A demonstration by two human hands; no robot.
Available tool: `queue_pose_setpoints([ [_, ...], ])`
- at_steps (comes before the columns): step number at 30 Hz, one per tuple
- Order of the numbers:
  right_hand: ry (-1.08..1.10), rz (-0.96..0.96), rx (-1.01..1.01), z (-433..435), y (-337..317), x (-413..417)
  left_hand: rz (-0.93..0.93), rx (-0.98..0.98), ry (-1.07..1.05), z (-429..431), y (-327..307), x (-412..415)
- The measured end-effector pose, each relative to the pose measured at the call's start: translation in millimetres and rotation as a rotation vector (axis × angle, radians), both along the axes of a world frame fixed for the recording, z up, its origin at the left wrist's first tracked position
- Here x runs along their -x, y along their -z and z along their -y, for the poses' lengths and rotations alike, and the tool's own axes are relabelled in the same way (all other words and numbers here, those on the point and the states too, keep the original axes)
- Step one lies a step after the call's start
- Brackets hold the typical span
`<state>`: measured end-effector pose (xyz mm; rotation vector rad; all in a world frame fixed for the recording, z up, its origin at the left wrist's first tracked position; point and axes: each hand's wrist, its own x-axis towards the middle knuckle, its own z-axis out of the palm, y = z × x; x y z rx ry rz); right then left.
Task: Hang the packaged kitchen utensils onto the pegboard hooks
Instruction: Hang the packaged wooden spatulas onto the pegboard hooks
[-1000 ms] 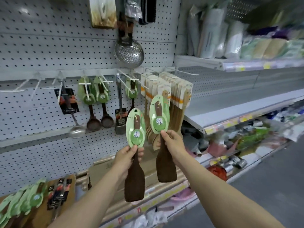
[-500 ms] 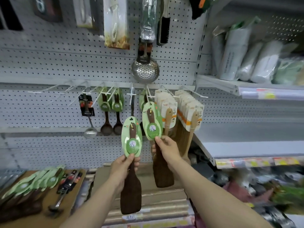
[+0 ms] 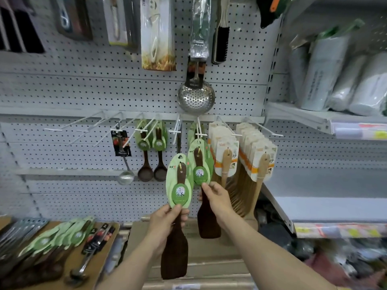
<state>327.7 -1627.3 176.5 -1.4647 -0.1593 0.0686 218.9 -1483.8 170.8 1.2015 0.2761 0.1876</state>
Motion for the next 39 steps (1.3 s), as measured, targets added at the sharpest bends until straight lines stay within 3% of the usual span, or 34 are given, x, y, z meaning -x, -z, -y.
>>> queue_pose_setpoints([
  [10, 0.004, -0.011, -0.091, -25.1, 35.5, -16.0, 0.023, 0.018, 0.058, -26.5, 0.9, -29.4],
  [27, 0.057, -0.132, 0.047, -61.3, -1.8, -102.0, -0.013, -0.019, 0.121, -39.9, 15.2, -49.4],
  [39, 0.025, -0.128, 0.012, -43.1, -30.6, -61.4, 0.020, -0.047, 0.150, -22.4, 11.0, -53.2],
])
